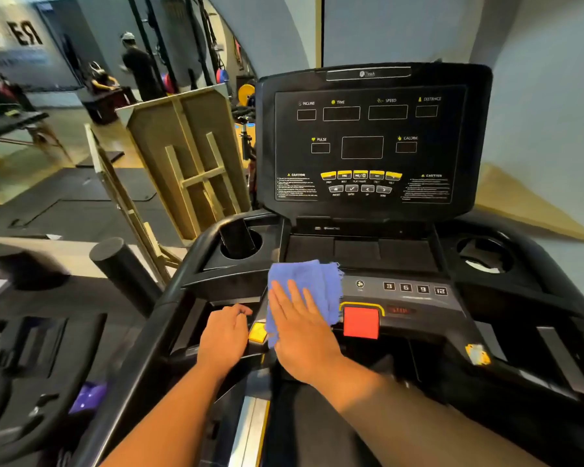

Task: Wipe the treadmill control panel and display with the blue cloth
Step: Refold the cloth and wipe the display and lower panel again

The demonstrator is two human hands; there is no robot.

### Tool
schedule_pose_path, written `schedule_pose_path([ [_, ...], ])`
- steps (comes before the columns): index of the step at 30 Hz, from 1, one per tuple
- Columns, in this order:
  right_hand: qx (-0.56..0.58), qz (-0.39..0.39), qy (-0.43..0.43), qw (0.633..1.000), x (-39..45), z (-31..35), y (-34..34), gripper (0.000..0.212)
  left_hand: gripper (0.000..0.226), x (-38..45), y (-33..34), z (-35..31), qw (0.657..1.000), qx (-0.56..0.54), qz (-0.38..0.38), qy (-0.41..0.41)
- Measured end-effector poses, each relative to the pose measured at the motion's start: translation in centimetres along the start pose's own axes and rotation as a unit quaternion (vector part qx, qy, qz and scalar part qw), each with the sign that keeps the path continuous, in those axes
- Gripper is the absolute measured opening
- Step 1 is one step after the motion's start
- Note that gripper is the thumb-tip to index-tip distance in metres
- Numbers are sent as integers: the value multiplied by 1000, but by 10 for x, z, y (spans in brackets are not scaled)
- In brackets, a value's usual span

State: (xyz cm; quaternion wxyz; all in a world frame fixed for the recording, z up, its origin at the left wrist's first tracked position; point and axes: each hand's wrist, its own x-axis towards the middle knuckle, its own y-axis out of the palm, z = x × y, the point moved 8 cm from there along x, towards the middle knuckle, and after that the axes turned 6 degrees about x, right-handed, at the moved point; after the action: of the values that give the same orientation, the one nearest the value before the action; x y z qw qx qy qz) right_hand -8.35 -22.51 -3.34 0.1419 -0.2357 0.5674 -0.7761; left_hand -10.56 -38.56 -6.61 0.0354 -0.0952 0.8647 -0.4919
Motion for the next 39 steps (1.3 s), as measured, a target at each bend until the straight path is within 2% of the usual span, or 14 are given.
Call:
schedule_pose_path([
  [2, -16, 20, -65, 998, -14, -10, -5, 79, 37, 1, 3, 4, 1000, 3, 5, -6],
  [4, -58, 31, -49, 997, -30, -38, -9, 78, 37, 2, 7, 8, 1000, 1, 12, -15],
  [8, -62, -44, 106, 991, -50, -97, -35, 82, 38, 5, 11, 15, 999, 2, 14, -28],
  [11, -29, -34, 220, 974, -20, -95, -36, 75, 40, 5, 13, 15, 999, 5, 17, -26],
  [13, -30, -29, 158, 987, 7, -51, -26, 78, 40, 4, 10, 12, 1000, 1, 2, -15],
  [16, -58, 37, 21, 997, 21, 7, 3, 83, 40, 3, 7, 6, 1000, 5, -13, 4],
  [18, -94, 39, -12, 995, 11, 6, 6, 80, 42, 2, 10, 7, 1000, 1, -1, 4],
  [22, -71, 6, -17, 997, -32, -38, -7, 66, 43, 4, 13, 12, 1000, -2, 12, -18],
  [25, -53, -15, 52, 997, -61, -86, -22, 68, 38, 3, 10, 8, 1000, 1, 6, -17],
  [28, -50, -24, 168, 984, -92, -152, -40, 74, 37, 3, 9, 7, 1000, 4, 2, -8],
  [32, -13, -63, 293, 954, -136, -204, -67, 63, 36, 3, 9, 9, 1000, -2, -2, -14],
  [36, -19, -172, 444, 879, -119, -180, -73, 65, 38, 2, 9, 9, 1000, 1, -1, -15],
  [37, -7, -178, 473, 863, -107, -168, -71, 68, 38, 2, 9, 8, 1000, 1, 0, -16],
  [39, 11, -147, 476, 867, -79, -143, -61, 74, 38, 2, 8, 7, 1000, 4, 4, -18],
])
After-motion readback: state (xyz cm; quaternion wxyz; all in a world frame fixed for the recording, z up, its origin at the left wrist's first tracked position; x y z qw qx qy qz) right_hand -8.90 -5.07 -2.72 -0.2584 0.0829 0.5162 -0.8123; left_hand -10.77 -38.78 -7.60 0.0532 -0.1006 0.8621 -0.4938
